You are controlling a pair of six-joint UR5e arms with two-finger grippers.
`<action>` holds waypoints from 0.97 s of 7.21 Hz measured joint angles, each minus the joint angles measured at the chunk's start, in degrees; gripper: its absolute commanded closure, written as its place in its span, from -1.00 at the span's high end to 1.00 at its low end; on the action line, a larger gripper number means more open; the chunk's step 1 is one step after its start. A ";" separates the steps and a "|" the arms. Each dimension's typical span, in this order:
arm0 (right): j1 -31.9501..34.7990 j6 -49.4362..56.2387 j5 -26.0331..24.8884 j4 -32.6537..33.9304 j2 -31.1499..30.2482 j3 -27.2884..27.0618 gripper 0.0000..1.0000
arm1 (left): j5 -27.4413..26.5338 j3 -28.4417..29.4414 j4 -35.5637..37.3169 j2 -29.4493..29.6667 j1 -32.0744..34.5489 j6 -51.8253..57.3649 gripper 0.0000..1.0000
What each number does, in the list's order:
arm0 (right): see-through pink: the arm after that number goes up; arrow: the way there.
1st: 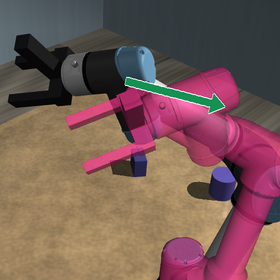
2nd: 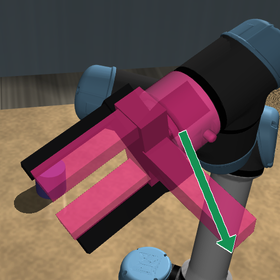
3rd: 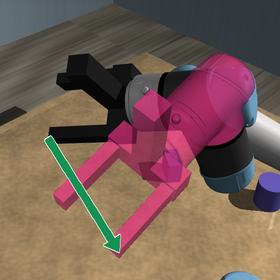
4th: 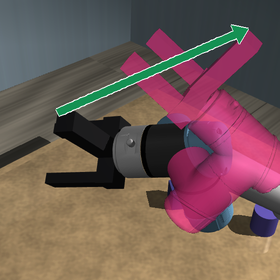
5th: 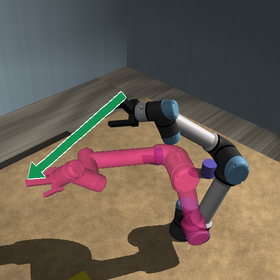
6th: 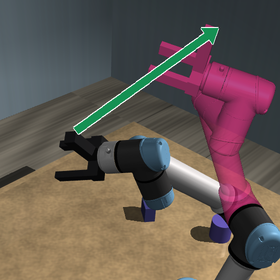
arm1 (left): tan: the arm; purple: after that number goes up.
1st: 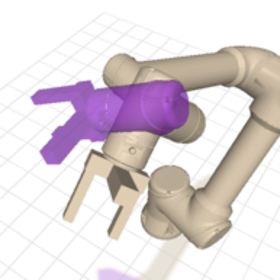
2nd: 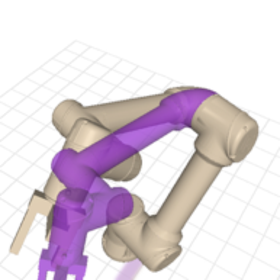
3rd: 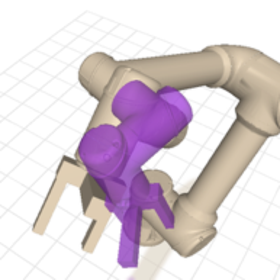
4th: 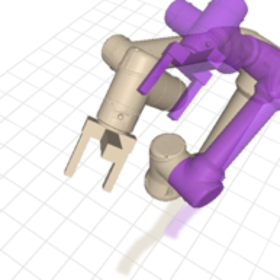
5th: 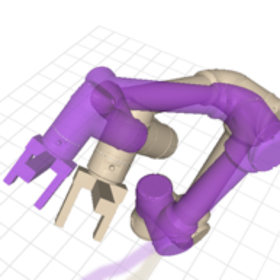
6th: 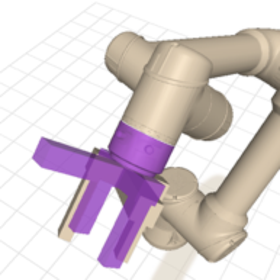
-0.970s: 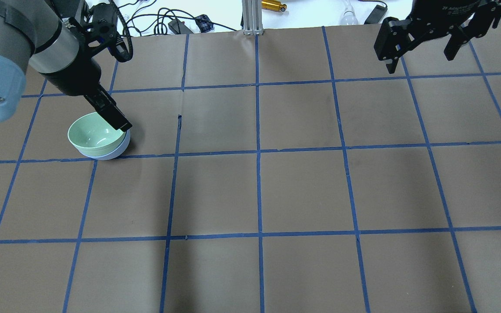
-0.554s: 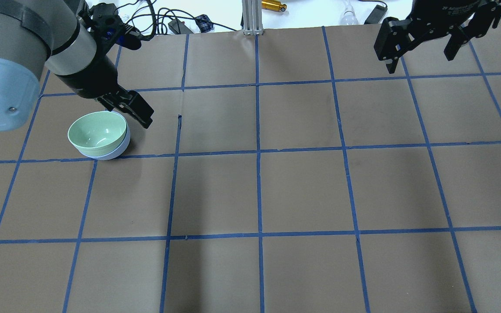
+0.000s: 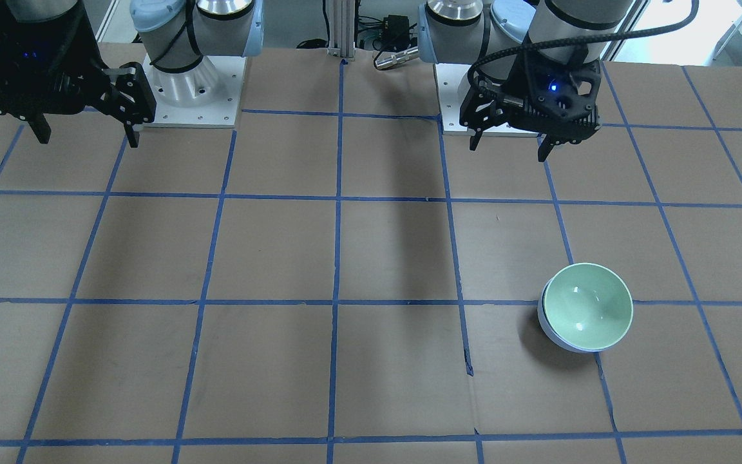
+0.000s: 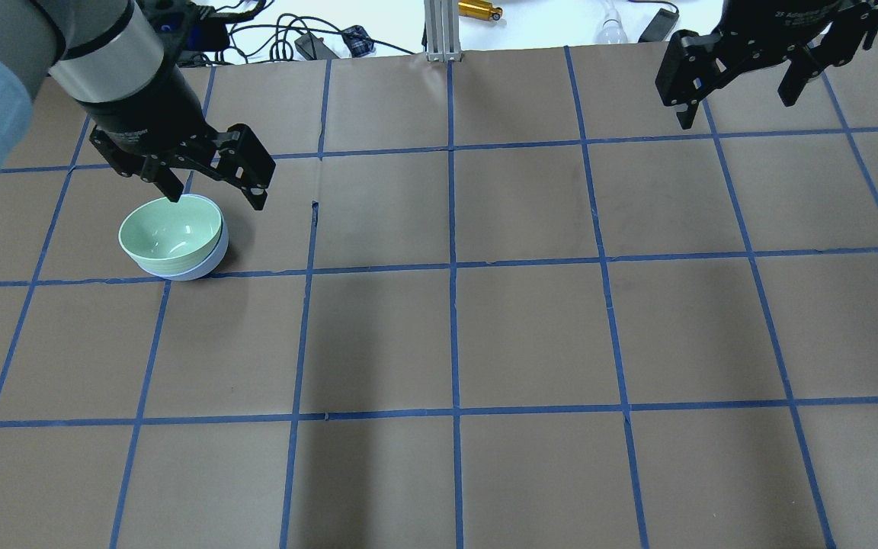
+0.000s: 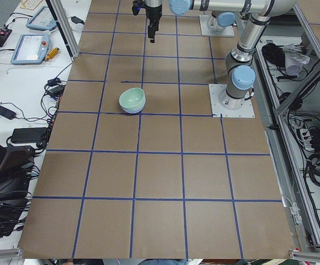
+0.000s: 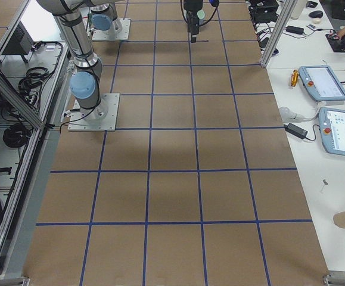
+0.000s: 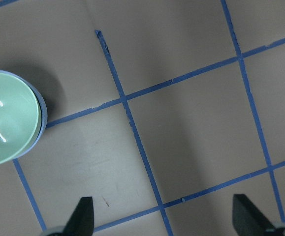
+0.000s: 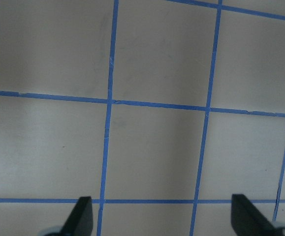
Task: Stack green bowl on blue bowl
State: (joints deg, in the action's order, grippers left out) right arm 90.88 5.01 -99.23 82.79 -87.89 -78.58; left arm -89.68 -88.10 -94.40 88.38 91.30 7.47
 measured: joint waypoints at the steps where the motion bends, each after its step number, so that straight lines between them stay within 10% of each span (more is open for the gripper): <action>1: 0.00 0.00 0.00 0.00 0.00 0.00 1.00 | -0.97 0.89 -1.05 -0.07 0.06 -2.43 1.00; 7: 0.00 0.00 0.00 0.00 0.00 0.00 1.00 | -1.71 0.49 1.97 0.73 0.36 -7.99 1.00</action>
